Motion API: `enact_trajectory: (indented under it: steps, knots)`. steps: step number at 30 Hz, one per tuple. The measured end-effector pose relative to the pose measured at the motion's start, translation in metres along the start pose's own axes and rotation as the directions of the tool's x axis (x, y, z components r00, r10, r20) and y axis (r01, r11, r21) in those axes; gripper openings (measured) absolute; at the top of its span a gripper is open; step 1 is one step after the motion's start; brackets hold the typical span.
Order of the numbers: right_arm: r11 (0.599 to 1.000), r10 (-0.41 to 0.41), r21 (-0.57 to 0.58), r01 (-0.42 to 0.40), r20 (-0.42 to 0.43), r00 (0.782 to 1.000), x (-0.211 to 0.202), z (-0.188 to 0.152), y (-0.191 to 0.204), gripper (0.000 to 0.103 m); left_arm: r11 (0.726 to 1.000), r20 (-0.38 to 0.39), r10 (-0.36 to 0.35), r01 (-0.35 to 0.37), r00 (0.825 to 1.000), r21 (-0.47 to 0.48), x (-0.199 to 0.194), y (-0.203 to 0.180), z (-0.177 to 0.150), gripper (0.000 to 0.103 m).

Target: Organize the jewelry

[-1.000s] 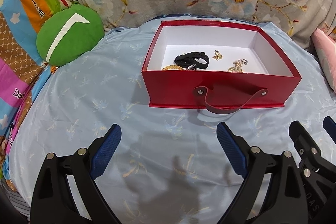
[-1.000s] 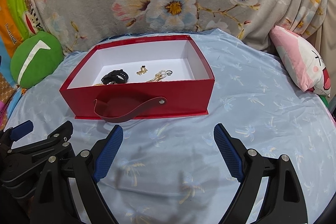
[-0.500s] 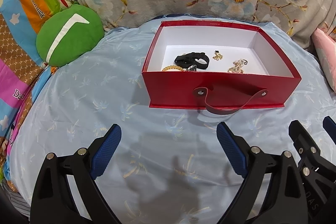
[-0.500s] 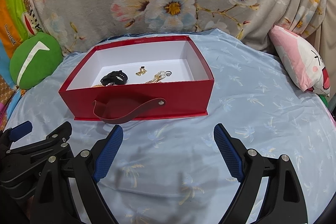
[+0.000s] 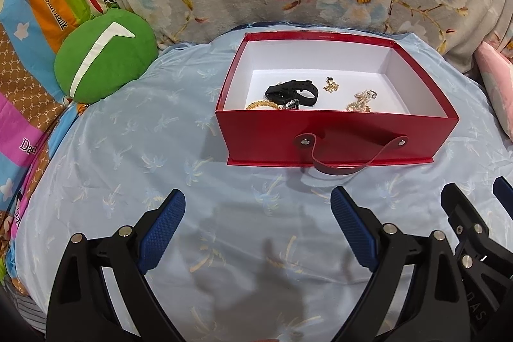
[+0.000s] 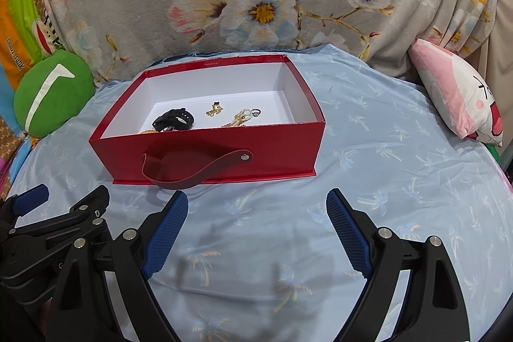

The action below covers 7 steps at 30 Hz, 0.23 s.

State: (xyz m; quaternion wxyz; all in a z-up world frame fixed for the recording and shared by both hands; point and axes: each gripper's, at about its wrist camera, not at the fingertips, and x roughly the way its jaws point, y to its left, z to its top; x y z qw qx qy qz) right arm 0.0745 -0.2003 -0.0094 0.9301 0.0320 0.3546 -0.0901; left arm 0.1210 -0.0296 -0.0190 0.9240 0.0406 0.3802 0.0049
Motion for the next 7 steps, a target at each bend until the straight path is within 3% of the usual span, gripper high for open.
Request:
enact_trajectory:
  steps: [7]
  knots:
    - [1.000, -0.004, -0.001, 0.004, 0.009, 1.000, -0.0020, -0.0016, -0.0006, 0.086, 1.000, 0.001, -0.003, 0.003, 1.000, -0.004, 0.0004, 0.0019, -0.0005, 0.090]
